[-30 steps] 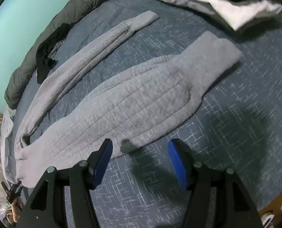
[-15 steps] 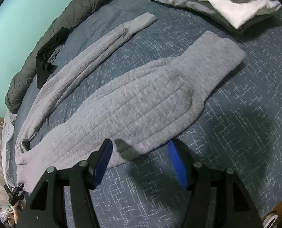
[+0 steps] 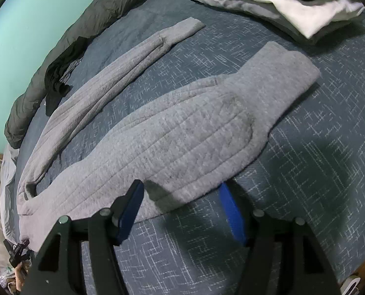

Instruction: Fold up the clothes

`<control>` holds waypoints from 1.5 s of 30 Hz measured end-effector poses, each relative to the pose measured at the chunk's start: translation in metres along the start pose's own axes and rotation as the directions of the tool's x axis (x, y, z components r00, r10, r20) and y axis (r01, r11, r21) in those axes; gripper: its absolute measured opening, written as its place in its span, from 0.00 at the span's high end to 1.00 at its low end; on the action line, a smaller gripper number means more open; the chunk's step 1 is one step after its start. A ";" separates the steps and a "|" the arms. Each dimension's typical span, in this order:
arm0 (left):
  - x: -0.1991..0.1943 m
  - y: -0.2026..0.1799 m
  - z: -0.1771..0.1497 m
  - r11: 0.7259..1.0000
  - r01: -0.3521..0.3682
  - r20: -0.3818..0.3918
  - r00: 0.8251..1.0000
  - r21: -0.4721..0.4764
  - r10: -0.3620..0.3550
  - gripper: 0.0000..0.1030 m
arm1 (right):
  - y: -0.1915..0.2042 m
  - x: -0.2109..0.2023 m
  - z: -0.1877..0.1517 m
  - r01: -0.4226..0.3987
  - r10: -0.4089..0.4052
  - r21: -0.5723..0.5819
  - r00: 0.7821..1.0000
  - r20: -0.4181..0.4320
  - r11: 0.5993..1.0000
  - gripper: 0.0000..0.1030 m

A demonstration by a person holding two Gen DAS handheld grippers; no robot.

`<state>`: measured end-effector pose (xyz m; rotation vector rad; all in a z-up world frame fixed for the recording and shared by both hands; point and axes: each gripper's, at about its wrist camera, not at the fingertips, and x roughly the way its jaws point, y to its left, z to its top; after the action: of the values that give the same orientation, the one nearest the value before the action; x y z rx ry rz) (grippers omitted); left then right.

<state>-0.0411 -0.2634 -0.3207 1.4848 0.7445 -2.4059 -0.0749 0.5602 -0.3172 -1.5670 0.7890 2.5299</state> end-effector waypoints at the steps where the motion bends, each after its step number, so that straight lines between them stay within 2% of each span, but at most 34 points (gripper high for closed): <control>1: 0.001 -0.001 0.001 1.000 0.000 -0.001 1.000 0.001 0.000 0.32 | 0.000 0.000 0.000 0.000 0.000 -0.001 1.000 -0.001 1.000 0.37; 14: 0.013 -0.013 0.006 0.998 -0.042 -0.006 0.999 0.048 0.042 0.39 | 0.001 0.001 0.001 -0.001 0.001 -0.003 1.000 -0.001 1.000 0.36; 16: 0.018 -0.019 0.007 0.996 -0.043 -0.024 0.999 0.082 0.045 0.31 | 0.001 0.002 0.001 0.001 -0.001 -0.004 1.000 0.000 1.000 0.36; 18: 0.023 -0.028 0.007 0.991 -0.050 -0.042 0.998 0.127 0.055 0.18 | 0.002 0.002 0.002 0.003 -0.003 -0.003 1.000 0.001 1.000 0.36; 21: 0.029 -0.037 0.008 0.984 -0.087 -0.052 0.994 0.155 0.096 0.13 | 0.002 0.002 0.002 0.004 -0.004 0.002 1.000 0.004 1.000 0.36; 27: 0.030 -0.037 0.010 0.986 -0.092 -0.044 0.994 0.140 0.099 0.13 | 0.001 0.003 0.003 -0.001 0.001 0.001 1.000 0.002 1.000 0.36; 28: 0.029 -0.036 0.010 0.985 -0.094 -0.043 0.994 0.143 0.101 0.15 | 0.001 0.003 0.003 -0.001 0.001 0.001 1.000 0.002 1.000 0.36; 31: 0.025 -0.036 0.011 0.983 -0.103 -0.026 0.994 0.149 0.108 0.28 | 0.002 0.003 0.003 0.004 -0.004 -0.001 1.000 0.003 1.000 0.36; 34: 0.022 -0.039 0.011 0.981 -0.093 -0.017 0.995 0.169 0.097 0.46 | 0.002 0.002 0.002 0.007 -0.007 -0.001 1.000 0.005 1.000 0.36; 38: 0.016 -0.045 0.010 0.979 -0.084 -0.005 0.996 0.187 0.086 0.79 | 0.003 0.002 0.002 0.006 -0.006 -0.002 1.000 0.005 1.000 0.36; 45: 0.002 -0.034 0.013 0.988 -0.028 0.021 0.999 0.154 0.025 0.92 | 0.002 0.002 0.004 -0.006 0.006 0.006 1.000 0.003 1.000 0.36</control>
<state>-0.0668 -0.2410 -0.3077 1.5151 0.5424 -2.5036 -0.0795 0.5602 -0.3171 -1.5613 0.8017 2.5303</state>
